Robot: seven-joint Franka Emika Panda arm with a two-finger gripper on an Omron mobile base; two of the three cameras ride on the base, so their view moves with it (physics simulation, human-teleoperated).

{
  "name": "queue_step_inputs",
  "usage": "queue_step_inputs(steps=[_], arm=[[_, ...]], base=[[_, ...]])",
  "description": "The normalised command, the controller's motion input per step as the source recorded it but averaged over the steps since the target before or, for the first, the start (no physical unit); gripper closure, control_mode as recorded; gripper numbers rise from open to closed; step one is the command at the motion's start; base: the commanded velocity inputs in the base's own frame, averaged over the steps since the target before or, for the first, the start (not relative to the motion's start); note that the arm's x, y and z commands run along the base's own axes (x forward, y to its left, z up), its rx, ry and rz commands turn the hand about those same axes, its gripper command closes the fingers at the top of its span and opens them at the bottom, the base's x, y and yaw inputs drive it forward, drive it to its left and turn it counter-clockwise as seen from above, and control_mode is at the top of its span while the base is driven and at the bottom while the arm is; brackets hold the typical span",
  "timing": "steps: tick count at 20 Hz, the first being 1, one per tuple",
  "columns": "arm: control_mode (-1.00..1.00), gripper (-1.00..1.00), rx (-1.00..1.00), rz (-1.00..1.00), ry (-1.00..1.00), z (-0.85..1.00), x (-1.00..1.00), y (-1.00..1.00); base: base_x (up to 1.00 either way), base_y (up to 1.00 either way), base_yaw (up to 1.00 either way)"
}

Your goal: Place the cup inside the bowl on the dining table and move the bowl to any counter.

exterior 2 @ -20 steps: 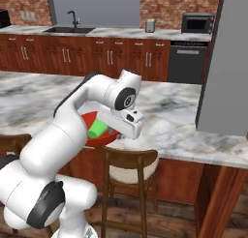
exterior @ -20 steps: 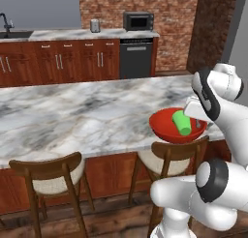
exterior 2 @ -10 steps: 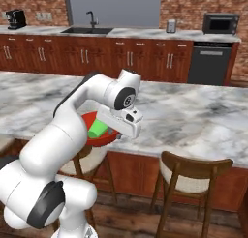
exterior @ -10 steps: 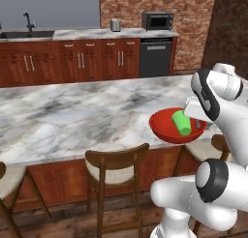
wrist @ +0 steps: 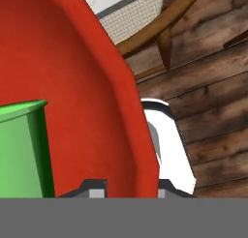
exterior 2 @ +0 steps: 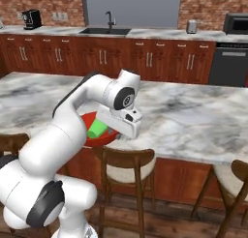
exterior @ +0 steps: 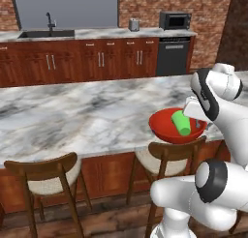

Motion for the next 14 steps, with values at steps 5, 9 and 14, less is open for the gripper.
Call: queue_step_inputs(steps=[5,9,14], arm=[[1.00,1.00,0.00,0.00,0.00,0.00,0.00,0.00],[1.00,1.00,0.00,0.00,0.00,0.00,0.00,0.00],[1.00,1.00,0.00,0.00,0.00,0.00,0.00,0.00]], base=[[-0.14,0.76,0.00],[-0.11,0.72,0.00],[-0.12,0.77,0.00]])
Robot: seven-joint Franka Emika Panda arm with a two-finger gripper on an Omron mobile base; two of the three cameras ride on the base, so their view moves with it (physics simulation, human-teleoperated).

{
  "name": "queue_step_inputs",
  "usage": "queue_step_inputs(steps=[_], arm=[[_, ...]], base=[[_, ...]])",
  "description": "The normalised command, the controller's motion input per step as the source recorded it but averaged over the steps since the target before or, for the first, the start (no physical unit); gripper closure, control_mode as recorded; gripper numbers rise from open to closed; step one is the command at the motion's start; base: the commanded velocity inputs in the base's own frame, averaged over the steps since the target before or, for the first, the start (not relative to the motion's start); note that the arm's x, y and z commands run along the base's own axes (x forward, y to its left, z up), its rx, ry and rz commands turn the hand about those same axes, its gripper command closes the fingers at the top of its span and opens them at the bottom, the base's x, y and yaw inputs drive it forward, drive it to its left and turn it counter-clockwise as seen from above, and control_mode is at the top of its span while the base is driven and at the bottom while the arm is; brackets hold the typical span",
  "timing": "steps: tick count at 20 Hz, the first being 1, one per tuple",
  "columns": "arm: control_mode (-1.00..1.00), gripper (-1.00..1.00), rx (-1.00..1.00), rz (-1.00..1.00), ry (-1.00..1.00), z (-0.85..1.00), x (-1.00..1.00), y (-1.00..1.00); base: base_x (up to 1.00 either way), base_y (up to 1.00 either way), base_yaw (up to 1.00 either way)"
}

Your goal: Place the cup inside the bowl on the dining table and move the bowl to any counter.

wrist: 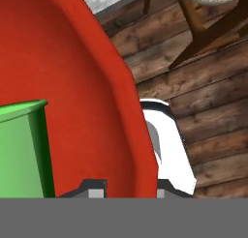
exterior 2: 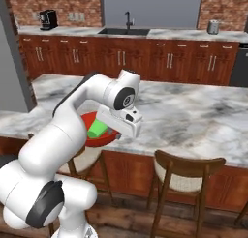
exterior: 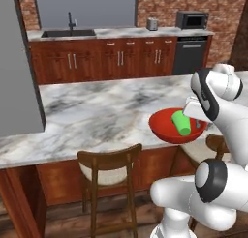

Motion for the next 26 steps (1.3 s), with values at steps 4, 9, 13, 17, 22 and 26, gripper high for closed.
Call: queue_step_inputs(steps=[4,9,13,17,22,26], arm=[[1.00,1.00,0.00,0.00,0.00,0.00,0.00,0.00],[1.00,1.00,0.00,0.00,0.00,0.00,0.00,0.00],[1.00,1.00,0.00,0.00,0.00,0.00,0.00,0.00],[1.00,1.00,0.00,0.00,0.00,0.00,0.00,0.00],[1.00,1.00,0.00,0.00,0.00,0.00,0.00,0.00],[1.00,1.00,0.00,0.00,0.00,0.00,0.00,0.00]], base=[[-0.11,0.85,0.00],[-0.10,0.85,0.00],[-0.05,0.89,0.00],[-0.01,0.92,0.00],[0.00,0.91,0.00],[0.00,0.86,0.00]])
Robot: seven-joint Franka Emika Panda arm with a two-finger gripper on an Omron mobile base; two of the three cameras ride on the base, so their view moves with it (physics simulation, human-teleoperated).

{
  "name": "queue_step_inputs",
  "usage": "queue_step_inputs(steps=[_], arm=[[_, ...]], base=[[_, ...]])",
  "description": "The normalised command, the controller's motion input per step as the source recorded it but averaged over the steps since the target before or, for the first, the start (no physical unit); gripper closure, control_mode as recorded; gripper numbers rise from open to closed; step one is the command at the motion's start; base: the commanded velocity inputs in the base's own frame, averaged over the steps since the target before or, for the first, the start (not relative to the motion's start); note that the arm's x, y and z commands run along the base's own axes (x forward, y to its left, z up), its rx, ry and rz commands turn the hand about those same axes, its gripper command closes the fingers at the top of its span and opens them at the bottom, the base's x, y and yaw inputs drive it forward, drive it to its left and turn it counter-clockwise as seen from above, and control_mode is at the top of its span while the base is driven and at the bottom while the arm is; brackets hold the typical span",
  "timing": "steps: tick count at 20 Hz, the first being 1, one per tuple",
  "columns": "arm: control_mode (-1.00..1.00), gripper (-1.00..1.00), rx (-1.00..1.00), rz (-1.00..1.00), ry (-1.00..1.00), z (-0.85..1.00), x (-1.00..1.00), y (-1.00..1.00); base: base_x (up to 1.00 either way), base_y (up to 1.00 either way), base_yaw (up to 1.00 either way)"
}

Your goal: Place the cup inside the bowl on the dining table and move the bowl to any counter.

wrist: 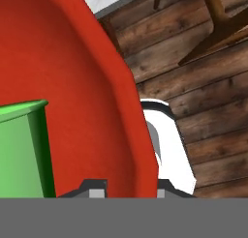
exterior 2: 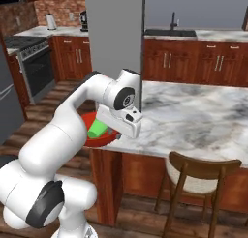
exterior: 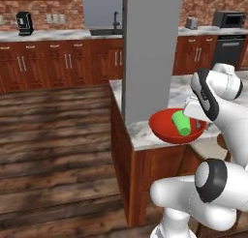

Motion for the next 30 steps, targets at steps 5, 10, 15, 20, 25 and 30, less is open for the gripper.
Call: queue_step_inputs(steps=[5,10,15,20,25,30], arm=[[1.00,1.00,0.00,0.00,0.00,0.00,0.00,0.00],[1.00,1.00,0.00,0.00,0.00,0.00,0.00,0.00],[1.00,1.00,0.00,0.00,0.00,0.00,0.00,0.00],[1.00,1.00,0.00,0.00,0.00,0.00,0.00,0.00],[1.00,1.00,0.00,0.00,0.00,0.00,0.00,0.00],[1.00,1.00,0.00,0.00,0.00,0.00,0.00,0.00]], base=[[0.00,0.84,0.00],[0.00,0.74,0.00],[0.00,0.72,0.00],[0.00,0.76,0.00],[0.06,0.58,0.00],[0.37,0.08,0.05]])
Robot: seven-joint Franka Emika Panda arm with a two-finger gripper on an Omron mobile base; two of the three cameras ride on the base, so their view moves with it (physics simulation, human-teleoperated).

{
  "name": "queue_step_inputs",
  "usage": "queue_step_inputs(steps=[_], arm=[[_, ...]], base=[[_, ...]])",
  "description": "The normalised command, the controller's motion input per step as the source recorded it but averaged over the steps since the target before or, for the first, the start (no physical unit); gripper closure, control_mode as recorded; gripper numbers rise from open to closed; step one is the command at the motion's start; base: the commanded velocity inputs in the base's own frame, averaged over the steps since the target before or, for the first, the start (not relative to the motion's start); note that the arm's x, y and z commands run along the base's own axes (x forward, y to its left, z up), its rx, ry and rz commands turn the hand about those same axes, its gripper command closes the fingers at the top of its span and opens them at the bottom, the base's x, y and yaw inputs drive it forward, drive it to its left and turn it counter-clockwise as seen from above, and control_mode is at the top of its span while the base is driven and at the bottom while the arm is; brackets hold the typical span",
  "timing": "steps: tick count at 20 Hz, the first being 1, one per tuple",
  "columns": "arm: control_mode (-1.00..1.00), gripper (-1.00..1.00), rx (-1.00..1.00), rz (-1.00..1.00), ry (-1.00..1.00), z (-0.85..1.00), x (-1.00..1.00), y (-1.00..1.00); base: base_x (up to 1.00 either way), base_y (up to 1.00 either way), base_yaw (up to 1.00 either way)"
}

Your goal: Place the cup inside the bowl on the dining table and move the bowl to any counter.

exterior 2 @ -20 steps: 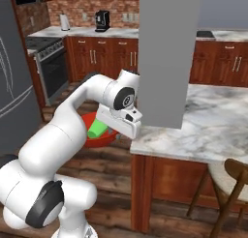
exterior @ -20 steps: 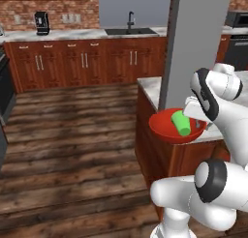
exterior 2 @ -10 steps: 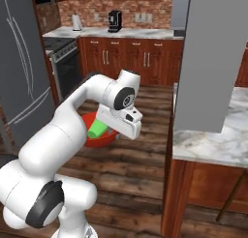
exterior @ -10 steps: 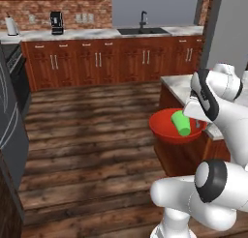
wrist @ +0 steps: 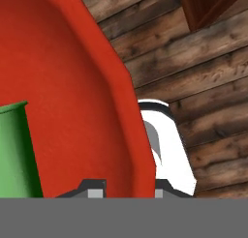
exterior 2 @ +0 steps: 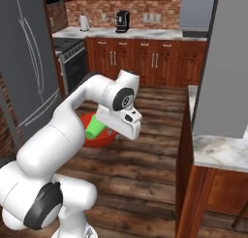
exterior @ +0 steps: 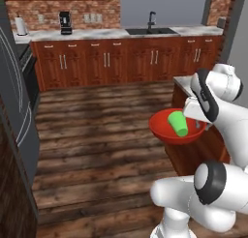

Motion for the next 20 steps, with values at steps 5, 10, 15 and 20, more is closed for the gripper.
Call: queue_step_inputs(steps=[5,10,15,20], arm=[[1.00,1.00,0.00,0.00,0.00,0.00,0.00,0.00],[1.00,1.00,0.00,0.00,0.00,0.00,0.00,0.00],[1.00,1.00,0.00,0.00,0.00,0.00,0.00,0.00],[1.00,1.00,0.00,0.00,0.00,0.00,0.00,0.00]], base=[[0.47,-0.03,0.11],[0.28,0.00,0.07],[0.52,0.06,0.01],[0.73,0.01,0.00]])
